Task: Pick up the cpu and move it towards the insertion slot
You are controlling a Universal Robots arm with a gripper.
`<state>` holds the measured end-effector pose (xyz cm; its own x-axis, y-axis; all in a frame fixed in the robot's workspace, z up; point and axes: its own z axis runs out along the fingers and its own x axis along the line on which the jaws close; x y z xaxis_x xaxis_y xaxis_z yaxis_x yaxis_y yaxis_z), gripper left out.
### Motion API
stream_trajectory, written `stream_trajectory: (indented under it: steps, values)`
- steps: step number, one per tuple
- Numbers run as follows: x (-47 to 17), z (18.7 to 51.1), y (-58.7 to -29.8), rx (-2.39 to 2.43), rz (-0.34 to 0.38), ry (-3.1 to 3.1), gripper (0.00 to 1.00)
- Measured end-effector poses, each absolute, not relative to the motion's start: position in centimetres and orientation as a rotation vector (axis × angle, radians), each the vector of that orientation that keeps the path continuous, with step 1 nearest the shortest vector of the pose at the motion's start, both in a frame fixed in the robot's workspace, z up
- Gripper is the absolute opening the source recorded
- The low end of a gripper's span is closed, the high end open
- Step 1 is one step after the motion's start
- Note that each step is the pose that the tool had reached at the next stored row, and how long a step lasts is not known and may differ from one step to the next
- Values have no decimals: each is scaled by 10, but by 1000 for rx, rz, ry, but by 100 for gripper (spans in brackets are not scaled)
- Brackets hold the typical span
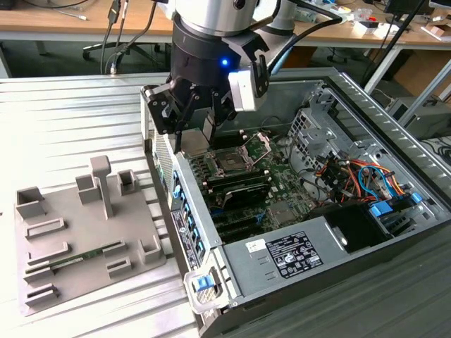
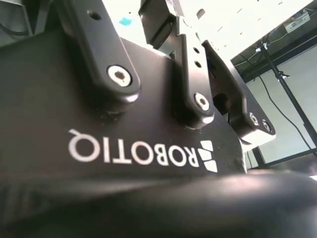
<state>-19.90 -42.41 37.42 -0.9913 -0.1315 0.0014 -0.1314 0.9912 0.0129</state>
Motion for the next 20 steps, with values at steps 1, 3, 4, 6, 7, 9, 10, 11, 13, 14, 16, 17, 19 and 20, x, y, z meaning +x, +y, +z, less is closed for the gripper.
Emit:
stream_trajectory:
  steps: [1, 3, 4, 6, 7, 9, 10, 11, 13, 14, 16, 17, 19, 20]
  values:
    - [-198, 374, -424, 207, -20, -3132, 55]
    - [-196, 374, -424, 207, -20, -3132, 55]
    - [-195, 374, -424, 207, -20, -3132, 55]
    - [-194, 374, -424, 207, -20, -3132, 55]
    - [-193, 374, -424, 207, -20, -3132, 55]
    - [-192, 374, -424, 207, -20, -3132, 55]
    - [-191, 374, -424, 207, -20, -3132, 55]
    - [-190, 374, -424, 207, -20, -3132, 55]
    - [-188, 374, -424, 207, -20, -3132, 55]
    - [-187, 374, -424, 207, -20, -3132, 55]
    - [-185, 373, -424, 207, -20, -3132, 55]
    - [-185, 373, -424, 207, -20, -3132, 55]
    - [-183, 373, -424, 207, -20, -3132, 55]
    - [-181, 373, -424, 207, -20, -3132, 55]
